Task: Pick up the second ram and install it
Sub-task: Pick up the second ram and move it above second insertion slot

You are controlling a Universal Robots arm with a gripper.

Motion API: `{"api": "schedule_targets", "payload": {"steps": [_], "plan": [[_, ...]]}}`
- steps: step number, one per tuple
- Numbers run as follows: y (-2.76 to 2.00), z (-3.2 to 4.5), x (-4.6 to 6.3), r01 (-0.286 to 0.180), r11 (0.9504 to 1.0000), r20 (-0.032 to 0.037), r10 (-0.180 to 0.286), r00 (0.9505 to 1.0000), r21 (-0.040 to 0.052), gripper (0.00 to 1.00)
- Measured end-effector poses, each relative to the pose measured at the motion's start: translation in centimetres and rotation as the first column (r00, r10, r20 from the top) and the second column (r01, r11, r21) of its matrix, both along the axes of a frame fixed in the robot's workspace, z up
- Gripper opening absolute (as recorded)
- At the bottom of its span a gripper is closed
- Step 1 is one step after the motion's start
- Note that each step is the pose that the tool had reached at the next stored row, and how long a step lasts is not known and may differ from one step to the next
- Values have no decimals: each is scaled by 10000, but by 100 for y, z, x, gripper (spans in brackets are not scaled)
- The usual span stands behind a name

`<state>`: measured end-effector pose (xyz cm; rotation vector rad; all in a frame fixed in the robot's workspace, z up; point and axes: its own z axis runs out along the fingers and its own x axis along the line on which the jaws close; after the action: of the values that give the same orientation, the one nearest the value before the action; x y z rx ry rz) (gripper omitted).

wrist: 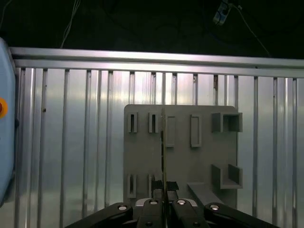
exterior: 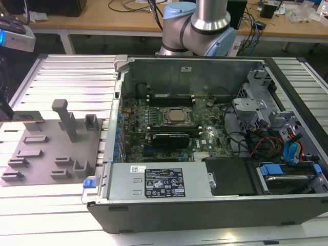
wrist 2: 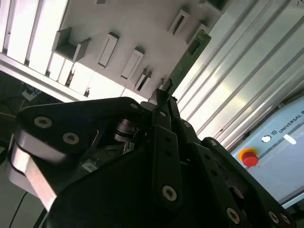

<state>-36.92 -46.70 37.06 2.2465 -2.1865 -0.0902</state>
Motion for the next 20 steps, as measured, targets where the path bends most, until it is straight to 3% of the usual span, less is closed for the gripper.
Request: {"api": "schedule_targets", "payload": {"steps": [9, 12, 16, 20], "plan": [[2, 316, 1, 0, 10000, -3, 0, 10000, 0, 11], [2, 383, 1, 0, 10000, -3, 0, 10000, 0, 11], [2, 556, 1, 0, 10000, -4, 0, 10000, 0, 11], [2, 657, 1, 0, 10000, -5, 0, 10000, 0, 11]]}}
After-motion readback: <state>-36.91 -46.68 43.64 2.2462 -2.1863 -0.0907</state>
